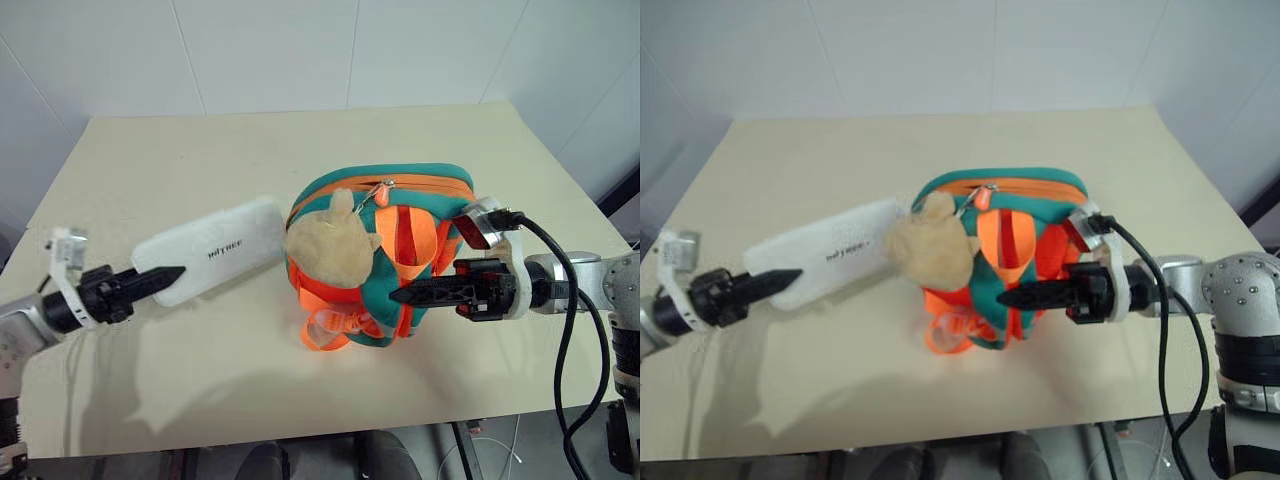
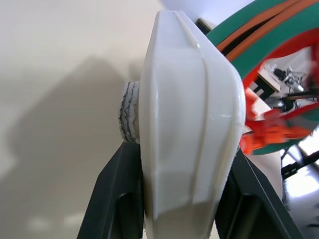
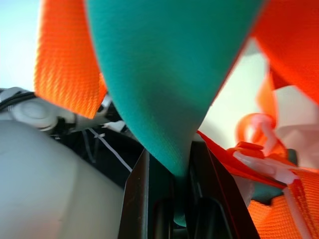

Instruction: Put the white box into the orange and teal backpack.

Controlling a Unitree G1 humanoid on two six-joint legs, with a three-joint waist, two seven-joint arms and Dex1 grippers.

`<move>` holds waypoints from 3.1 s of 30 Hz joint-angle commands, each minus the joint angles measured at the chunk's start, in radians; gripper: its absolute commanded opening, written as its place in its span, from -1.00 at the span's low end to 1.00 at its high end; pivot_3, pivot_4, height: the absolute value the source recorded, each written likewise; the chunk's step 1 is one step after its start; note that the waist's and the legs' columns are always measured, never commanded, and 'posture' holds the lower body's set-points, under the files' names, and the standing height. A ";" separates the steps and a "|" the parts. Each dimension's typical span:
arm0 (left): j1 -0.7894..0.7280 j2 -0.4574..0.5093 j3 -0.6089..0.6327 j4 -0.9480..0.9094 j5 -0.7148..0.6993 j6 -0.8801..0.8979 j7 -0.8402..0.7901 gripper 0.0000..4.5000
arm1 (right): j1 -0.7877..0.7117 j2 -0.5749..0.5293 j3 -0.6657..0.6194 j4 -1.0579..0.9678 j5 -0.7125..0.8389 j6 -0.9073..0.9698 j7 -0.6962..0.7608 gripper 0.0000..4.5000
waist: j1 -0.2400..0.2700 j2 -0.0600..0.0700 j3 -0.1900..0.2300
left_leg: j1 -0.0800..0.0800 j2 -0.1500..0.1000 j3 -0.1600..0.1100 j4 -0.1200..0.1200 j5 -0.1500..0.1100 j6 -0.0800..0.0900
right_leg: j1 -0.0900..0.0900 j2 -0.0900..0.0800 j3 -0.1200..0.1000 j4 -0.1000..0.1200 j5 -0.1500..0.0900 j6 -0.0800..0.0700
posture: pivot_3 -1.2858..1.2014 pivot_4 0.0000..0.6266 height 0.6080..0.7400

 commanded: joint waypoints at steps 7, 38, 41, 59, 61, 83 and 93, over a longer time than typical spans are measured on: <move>-0.064 0.068 0.069 -0.090 -0.064 -0.053 -0.081 -0.42 | 0.036 -0.012 0.066 0.020 -0.200 -0.109 0.175 -0.80 | 0.000 0.000 0.000 | 0.000 0.000 0.000 0.001 0.000 0.000 | 0.000 0.001 0.000 0.000 0.000 0.000 | 0.03 -0.52 1.00; -0.153 0.181 0.026 -0.194 -0.146 -0.057 -0.098 -0.42 | -0.113 0.060 0.160 0.151 -0.428 -0.168 0.348 -0.80 | -0.001 0.000 0.000 | 0.001 0.007 0.001 0.002 -0.001 -0.003 | 0.001 0.012 0.003 0.000 0.002 -0.004 | 0.03 -0.52 1.00; -0.195 0.164 -0.026 -0.161 -0.089 -0.135 -0.113 -0.42 | -0.116 0.065 0.159 0.152 -0.435 -0.169 0.352 -0.80 | 0.000 0.000 0.000 | 0.001 0.008 0.001 0.002 -0.001 -0.003 | 0.001 0.013 0.003 0.000 0.002 -0.005 | 0.03 -0.52 1.00; -0.467 0.121 -0.246 0.165 0.271 -0.627 -0.208 -0.42 | -0.067 0.075 0.103 0.110 -0.414 -0.150 0.317 -0.80 | 0.003 0.000 0.000 | 0.001 0.007 0.001 0.003 -0.001 -0.003 | 0.001 0.013 0.003 0.000 0.002 -0.004 | 0.03 -0.52 1.00; -0.487 0.118 -0.259 0.185 0.277 -0.632 -0.222 -0.42 | -0.065 0.079 0.098 0.105 -0.411 -0.147 0.310 -0.80 | 0.003 0.000 0.000 | 0.001 0.007 0.001 0.003 -0.001 -0.003 | 0.001 0.013 0.003 0.000 0.002 -0.004 | 0.03 -0.52 1.00; -0.853 -0.156 -0.612 0.361 0.545 -0.628 -0.308 -0.42 | -0.070 0.119 0.088 0.091 -0.404 -0.151 0.291 -0.80 | 0.025 0.000 0.000 | -0.001 0.007 0.001 0.006 -0.001 -0.003 | 0.001 0.014 0.003 0.001 0.003 -0.004 | 0.03 -0.52 1.00; -0.888 -0.432 -0.716 0.388 0.607 -0.599 -0.246 -0.42 | -0.032 0.144 0.044 0.043 -0.381 -0.141 0.244 -0.80 | 0.026 0.000 0.000 | -0.001 0.007 0.002 0.007 0.000 -0.005 | 0.000 0.014 0.004 0.001 0.003 -0.003 | 0.03 -0.52 1.00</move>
